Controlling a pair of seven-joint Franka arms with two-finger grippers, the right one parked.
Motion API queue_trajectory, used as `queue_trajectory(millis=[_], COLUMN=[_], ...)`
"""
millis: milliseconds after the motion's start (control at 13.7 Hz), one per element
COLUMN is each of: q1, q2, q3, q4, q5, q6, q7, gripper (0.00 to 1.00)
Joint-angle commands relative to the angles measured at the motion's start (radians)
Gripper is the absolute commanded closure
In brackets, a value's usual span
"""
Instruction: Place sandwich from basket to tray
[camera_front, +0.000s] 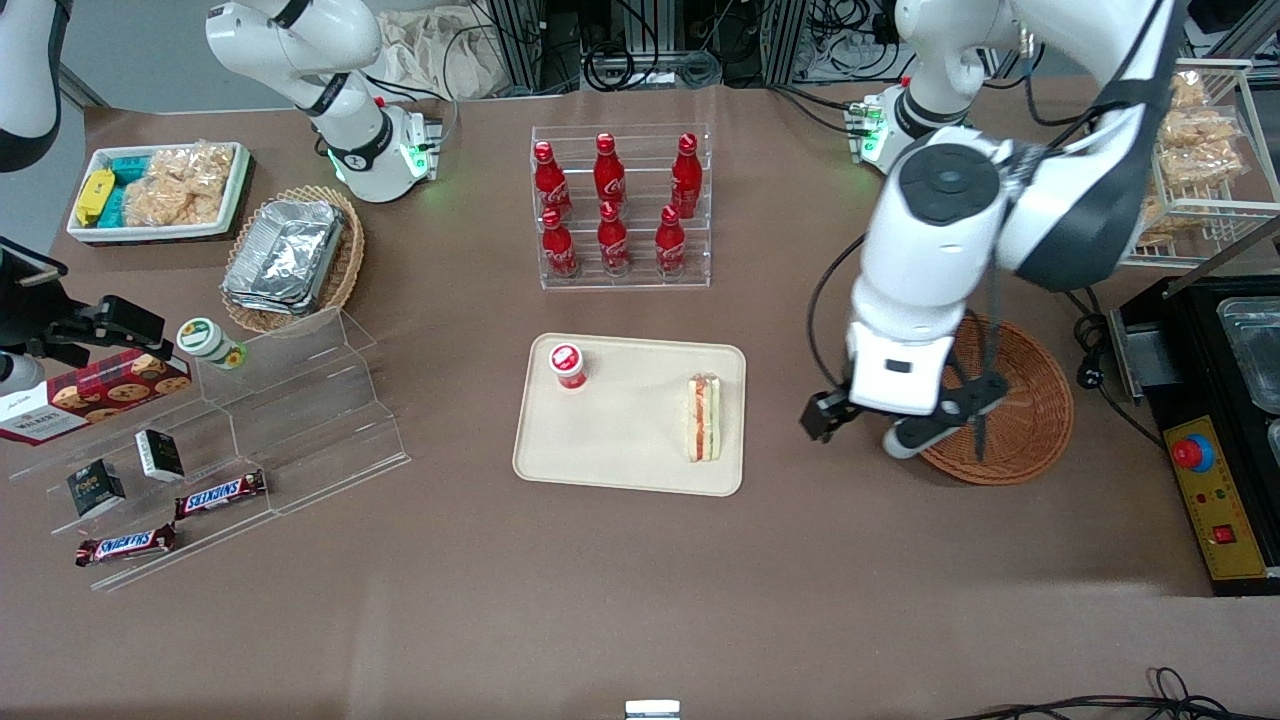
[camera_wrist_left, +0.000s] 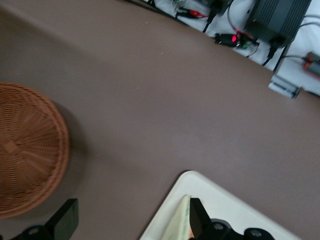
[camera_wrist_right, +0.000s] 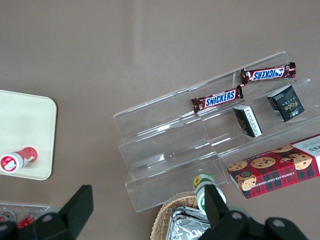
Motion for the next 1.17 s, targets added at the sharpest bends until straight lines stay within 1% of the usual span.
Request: queue_trajectory(millis=[0,293,439,512,585,659,732,805,951,1024,1098], q1=[0.101,0.234,0.289,0.296,0.277,0.212,0.148,0.106,0.061,0.011,-0.015], q2=[-0.067,-0.134,-0.185,-0.217,-0.239,-0.265,-0.291,-0.326,-0.403,-0.438,-0.459], q3=[-0.005,-0.005,-0.004,0.013,0.072,0.159,0.267,0.327,0.396,0.469,0.504], q4=[-0.04,-0.04,-0.042,-0.045,-0.047,-0.05,-0.065,-0.097,-0.166,-0.197,-0.214], q5=[-0.1,-0.152,-0.172,-0.183,-0.189,-0.218,-0.242,-0.249,-0.26,-0.275,-0.284], q6=[-0.089,-0.228,-0.307,-0.346,-0.373,-0.388,-0.399,-0.397,-0.393,-0.388,-0.388], q7=[0.243,0.495,0.63,0.702,0.742,0.789,0.834,0.859,0.896,0.902,0.902], gripper=[0.0,0.0,0.0,0.0,0.0,0.0,0.0,0.0,0.0,0.0,0.0])
